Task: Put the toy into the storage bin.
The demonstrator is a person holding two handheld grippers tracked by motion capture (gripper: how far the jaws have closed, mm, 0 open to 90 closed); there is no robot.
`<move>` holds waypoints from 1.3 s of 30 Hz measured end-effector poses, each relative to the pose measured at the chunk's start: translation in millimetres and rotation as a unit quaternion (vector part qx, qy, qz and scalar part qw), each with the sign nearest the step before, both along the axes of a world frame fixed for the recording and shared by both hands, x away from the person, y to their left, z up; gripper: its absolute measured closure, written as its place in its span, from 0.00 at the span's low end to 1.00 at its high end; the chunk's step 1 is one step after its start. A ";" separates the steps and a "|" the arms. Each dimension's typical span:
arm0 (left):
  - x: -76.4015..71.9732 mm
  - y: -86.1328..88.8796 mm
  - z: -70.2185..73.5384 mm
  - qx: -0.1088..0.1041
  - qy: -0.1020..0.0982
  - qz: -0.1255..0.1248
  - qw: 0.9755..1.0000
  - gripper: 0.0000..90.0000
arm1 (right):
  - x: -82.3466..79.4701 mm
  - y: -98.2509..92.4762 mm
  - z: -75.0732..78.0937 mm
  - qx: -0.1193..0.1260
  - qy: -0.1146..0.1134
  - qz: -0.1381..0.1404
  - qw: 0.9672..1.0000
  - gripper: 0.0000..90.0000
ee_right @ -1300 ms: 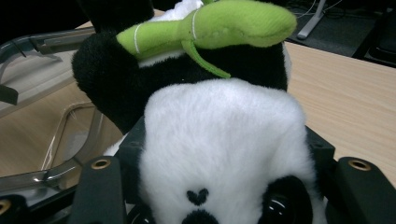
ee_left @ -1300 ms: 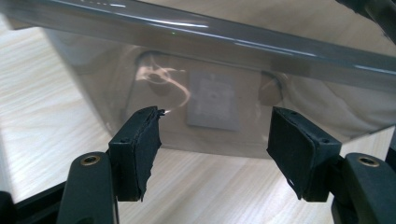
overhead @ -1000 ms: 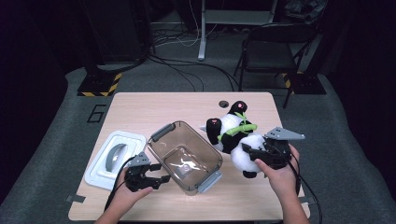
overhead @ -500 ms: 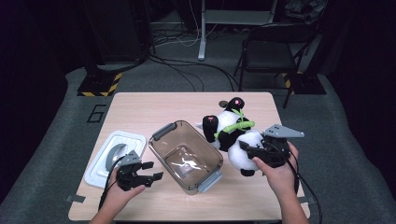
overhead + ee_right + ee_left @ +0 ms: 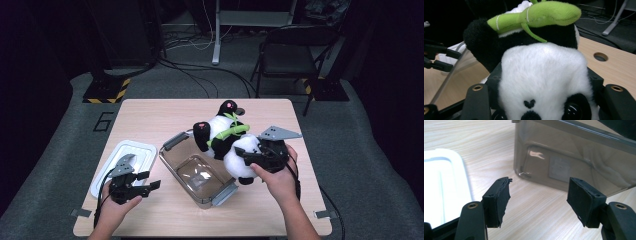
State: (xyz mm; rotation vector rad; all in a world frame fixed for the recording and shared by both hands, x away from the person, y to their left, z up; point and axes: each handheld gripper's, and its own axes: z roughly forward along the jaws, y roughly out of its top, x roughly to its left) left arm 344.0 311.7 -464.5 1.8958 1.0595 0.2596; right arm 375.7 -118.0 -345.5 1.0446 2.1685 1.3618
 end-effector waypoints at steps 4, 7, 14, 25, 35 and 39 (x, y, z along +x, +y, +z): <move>-0.7 5.8 0.2 0.001 -0.002 0.007 1.000 0.38 | 1.5 13.4 -0.9 0.000 0.001 0.019 1.000 0.41; -1.2 8.6 0.2 0.000 -0.004 0.012 1.000 0.38 | 2.9 24.3 -2.8 0.001 0.000 0.030 1.000 0.41; -2.8 11.0 -0.5 0.002 -0.002 0.017 1.000 0.38 | 5.1 44.6 -4.4 0.005 0.003 0.055 0.998 0.41; -6.0 17.5 -0.9 0.004 -0.001 0.023 1.000 0.38 | 8.6 83.4 -19.7 -0.002 0.016 0.084 0.996 0.41; -5.9 17.3 -2.6 0.001 0.002 0.030 1.000 0.38 | 11.1 84.5 -35.0 0.013 0.029 0.080 0.996 0.40; -5.0 16.7 -2.4 0.003 0.001 0.027 1.000 0.38 | 7.3 84.9 -37.8 0.001 0.023 0.074 0.997 0.40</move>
